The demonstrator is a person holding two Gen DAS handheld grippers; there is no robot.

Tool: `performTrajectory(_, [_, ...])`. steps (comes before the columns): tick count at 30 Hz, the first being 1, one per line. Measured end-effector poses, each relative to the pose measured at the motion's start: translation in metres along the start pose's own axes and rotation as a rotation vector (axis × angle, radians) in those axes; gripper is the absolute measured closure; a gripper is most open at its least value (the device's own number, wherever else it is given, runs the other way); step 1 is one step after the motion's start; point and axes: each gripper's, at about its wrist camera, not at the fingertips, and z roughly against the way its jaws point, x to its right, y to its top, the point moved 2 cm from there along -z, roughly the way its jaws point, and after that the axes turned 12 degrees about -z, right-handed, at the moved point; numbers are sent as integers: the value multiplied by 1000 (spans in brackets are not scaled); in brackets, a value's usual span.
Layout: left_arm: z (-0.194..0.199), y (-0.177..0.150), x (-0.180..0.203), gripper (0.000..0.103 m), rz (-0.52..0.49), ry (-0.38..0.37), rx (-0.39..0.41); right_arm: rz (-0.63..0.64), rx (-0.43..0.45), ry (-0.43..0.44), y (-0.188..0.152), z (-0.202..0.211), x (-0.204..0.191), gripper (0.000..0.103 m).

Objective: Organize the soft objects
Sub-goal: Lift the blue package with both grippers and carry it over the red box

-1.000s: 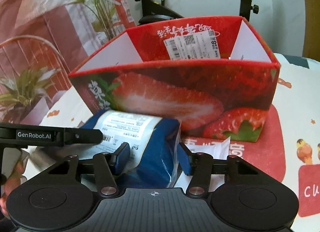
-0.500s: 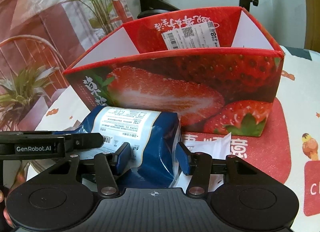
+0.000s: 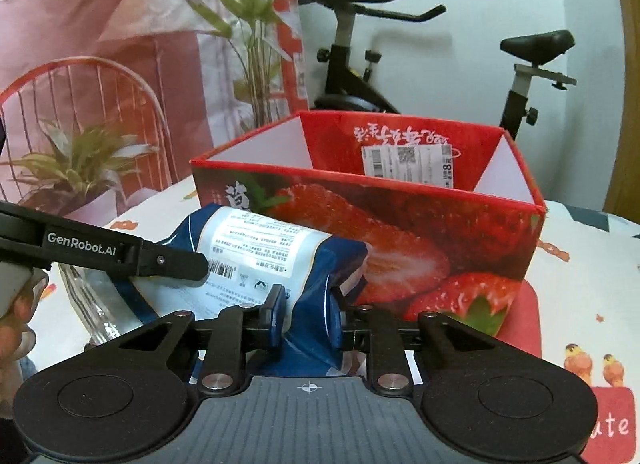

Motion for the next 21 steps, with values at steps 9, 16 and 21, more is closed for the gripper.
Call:
performTrajectory(9, [1,-6,10,68,-33,-32,12,-32,9,-1,1,5,7,84])
performTrajectory(16, [4,-6,5,75,-28,-28,23,-42,39,26,5,13,7,87])
performTrajectory(21, [21,10,-2,76,-27,-57,73,-27,65,43,23,23,-2,88])
